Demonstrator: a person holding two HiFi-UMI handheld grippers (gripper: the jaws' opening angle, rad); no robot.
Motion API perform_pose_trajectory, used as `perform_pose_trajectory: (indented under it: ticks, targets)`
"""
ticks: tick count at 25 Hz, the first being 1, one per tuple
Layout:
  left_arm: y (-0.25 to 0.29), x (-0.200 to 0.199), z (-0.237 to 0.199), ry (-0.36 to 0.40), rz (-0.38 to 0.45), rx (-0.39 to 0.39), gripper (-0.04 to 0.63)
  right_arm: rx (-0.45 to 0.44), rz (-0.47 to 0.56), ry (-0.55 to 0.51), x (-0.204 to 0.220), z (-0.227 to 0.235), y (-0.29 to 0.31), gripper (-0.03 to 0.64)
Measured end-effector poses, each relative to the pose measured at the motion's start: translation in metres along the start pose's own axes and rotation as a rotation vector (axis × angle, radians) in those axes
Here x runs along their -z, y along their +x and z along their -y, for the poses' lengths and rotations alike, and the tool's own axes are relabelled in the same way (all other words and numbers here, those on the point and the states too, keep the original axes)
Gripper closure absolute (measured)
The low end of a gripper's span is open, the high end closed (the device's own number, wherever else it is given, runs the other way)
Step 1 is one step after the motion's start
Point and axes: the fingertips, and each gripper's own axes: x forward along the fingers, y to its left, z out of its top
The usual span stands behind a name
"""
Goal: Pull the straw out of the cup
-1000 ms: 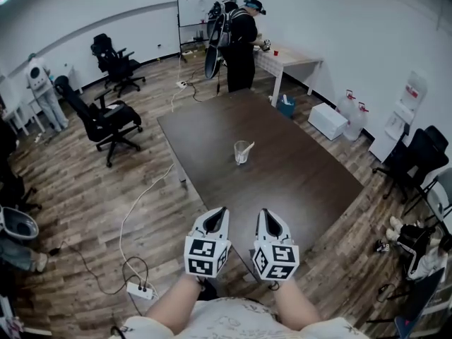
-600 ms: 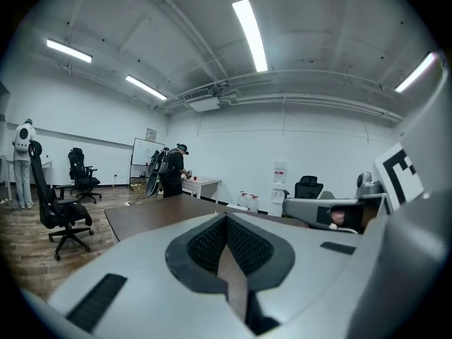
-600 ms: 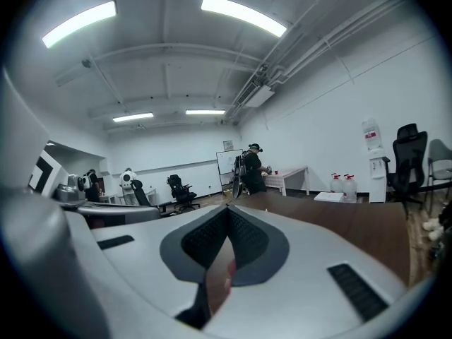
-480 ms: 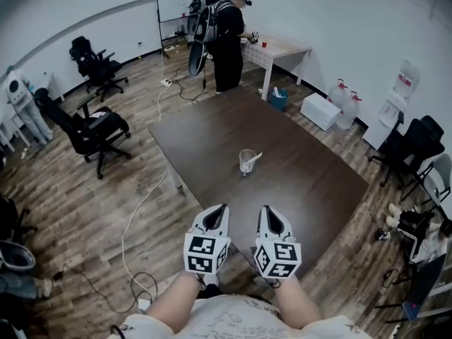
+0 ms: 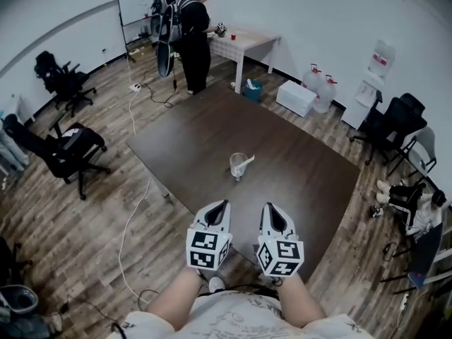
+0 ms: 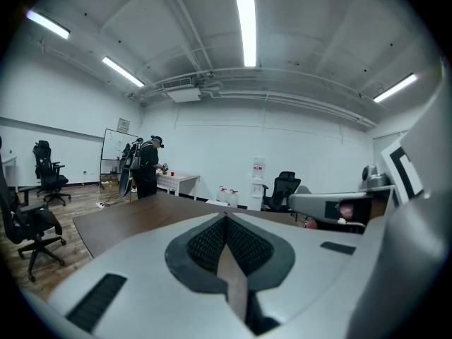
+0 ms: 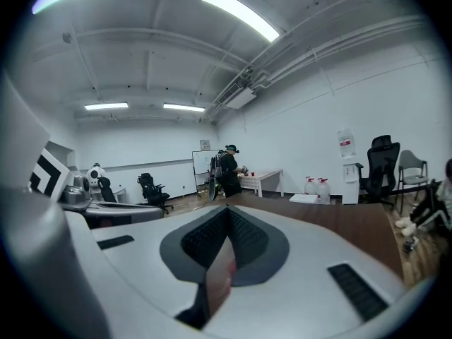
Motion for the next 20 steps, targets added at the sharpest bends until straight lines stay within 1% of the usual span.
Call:
perform_pose_trajectory:
  ticks: [5, 9, 14, 17, 20]
  targets:
    - [0.024, 0.0, -0.01, 0.014, -0.006, 0.053, 0.595, 0.056, -0.014, -0.002, 0.004, 0.005, 0.01, 0.607]
    - [0.048, 0.0, -0.008, 0.017, -0.012, 0.095, 0.595, 0.092, -0.027, 0.015, 0.007, 0.022, 0.016, 0.607]
    - [0.081, 0.007, -0.007, 0.03, -0.039, 0.116, 0.595, 0.109, -0.048, 0.033, 0.012, 0.044, 0.034, 0.607]
    - [0.108, 0.008, -0.013, 0.063, -0.051, 0.109, 0.595, 0.109, -0.048, 0.04, 0.01, 0.058, 0.05, 0.607]
    - [0.139, 0.012, -0.02, 0.123, -0.089, 0.102, 0.595, 0.109, -0.055, 0.055, 0.009, 0.07, 0.067, 0.607]
